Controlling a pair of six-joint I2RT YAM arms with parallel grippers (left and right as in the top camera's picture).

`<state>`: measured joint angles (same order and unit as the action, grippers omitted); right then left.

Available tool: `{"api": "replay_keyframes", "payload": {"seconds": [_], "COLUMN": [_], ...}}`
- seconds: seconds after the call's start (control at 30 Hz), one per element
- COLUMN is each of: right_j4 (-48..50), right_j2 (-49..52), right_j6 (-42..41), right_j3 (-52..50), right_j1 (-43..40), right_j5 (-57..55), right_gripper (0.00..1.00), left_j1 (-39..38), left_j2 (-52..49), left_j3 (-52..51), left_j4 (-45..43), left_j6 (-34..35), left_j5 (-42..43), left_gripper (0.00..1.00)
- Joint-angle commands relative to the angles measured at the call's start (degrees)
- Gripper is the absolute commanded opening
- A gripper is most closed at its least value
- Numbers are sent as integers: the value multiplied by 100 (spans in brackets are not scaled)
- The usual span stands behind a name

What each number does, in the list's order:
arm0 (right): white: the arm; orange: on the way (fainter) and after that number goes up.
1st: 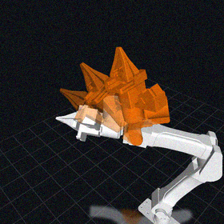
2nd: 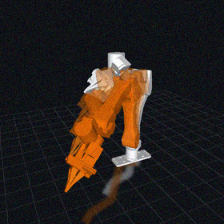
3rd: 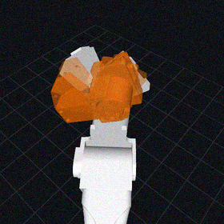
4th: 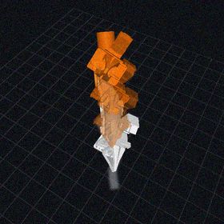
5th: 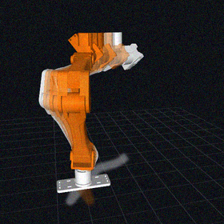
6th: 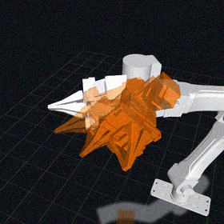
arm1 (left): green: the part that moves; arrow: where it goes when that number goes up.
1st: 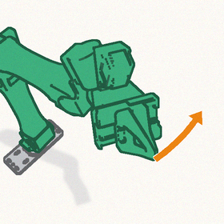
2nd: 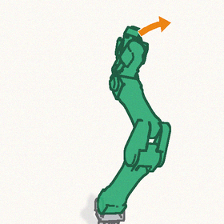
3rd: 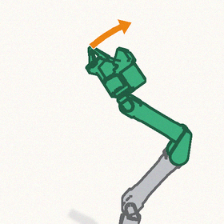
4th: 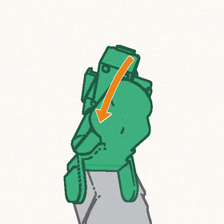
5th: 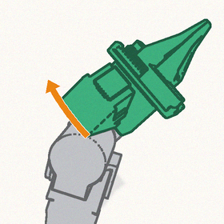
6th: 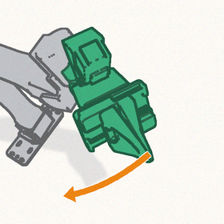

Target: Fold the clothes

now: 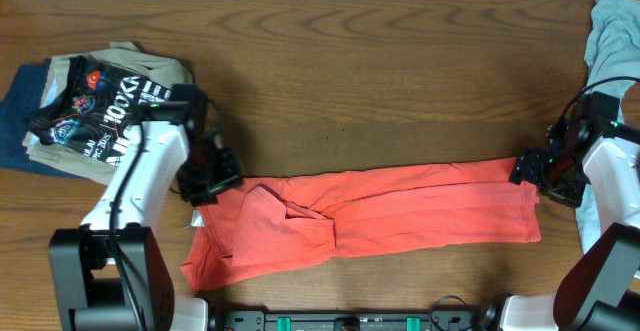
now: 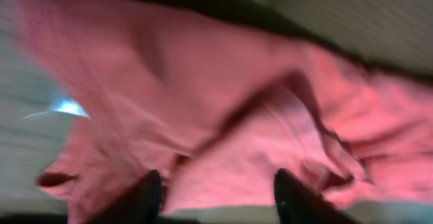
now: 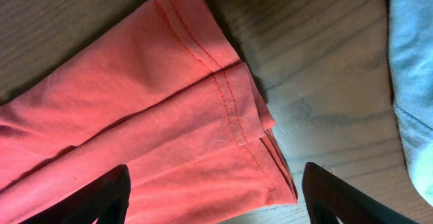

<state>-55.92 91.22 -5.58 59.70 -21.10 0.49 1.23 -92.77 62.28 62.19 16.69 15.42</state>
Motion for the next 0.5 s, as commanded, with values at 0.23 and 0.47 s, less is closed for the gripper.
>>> {"api": "replay_keyframes", "payload": {"seconds": [0.23, 0.47], "right_j4": [22, 39], "right_j2": [-46, -46], "right_j6": [50, 52], "right_j3": [-24, -26], "right_j1": [-59, -59], "right_j5": [52, 129], "right_gripper": [79, 80], "left_j1": [809, 833], "left_j2": [28, 28], "left_j3": [-890, -1394], "left_j4": [-544, -1137], "left_j6": [-9, -9], "left_j5": [-463, -452], "left_gripper": [48, 47]}}
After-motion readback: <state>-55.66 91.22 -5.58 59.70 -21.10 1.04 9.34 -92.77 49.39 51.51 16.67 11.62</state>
